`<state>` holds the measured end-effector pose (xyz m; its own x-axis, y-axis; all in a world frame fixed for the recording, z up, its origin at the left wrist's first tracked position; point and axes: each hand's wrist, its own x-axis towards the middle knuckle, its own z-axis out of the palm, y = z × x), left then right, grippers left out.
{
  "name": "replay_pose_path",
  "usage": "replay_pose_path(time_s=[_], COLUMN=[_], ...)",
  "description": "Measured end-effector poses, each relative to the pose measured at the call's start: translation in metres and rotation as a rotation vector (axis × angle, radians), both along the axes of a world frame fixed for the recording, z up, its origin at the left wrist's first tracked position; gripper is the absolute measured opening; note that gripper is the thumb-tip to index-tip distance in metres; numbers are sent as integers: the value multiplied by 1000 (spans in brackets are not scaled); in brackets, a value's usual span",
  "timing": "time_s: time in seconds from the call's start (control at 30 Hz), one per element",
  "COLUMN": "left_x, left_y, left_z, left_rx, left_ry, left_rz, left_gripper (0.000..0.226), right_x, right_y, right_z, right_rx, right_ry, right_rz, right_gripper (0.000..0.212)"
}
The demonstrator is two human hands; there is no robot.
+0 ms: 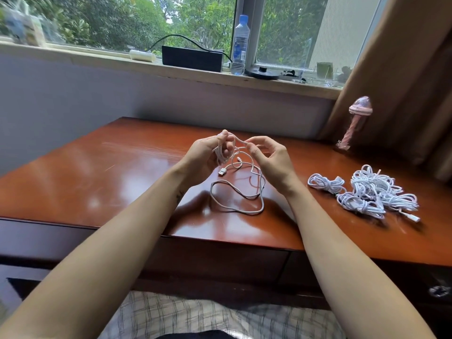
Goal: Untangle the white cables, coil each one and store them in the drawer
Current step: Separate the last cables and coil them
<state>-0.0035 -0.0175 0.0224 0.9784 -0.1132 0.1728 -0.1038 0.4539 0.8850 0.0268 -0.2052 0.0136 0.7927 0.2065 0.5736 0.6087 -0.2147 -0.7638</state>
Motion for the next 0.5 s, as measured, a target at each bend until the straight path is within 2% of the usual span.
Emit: replay_pose_path(time_s=[0.1,0.2,0.37,0.5], left_x=[-5,-12,-14,-12], left_y=[1,-1,-4,-3], left_z=[5,8,9,8], left_rx=[-112,-147,-182,-290], left_ry=[57,72,71,26], left_rz=[-106,-152,-177,-209], left_gripper=[24,22,22,18], right_x=[0,-3,0,4], right_y=[2,5,6,8], right_z=[-1,1,-3,-6], right_rx=[106,174,129,102], right_ry=[61,77,24,23], right_rz=[80,84,25,-4], right_gripper=[13,9,9,6])
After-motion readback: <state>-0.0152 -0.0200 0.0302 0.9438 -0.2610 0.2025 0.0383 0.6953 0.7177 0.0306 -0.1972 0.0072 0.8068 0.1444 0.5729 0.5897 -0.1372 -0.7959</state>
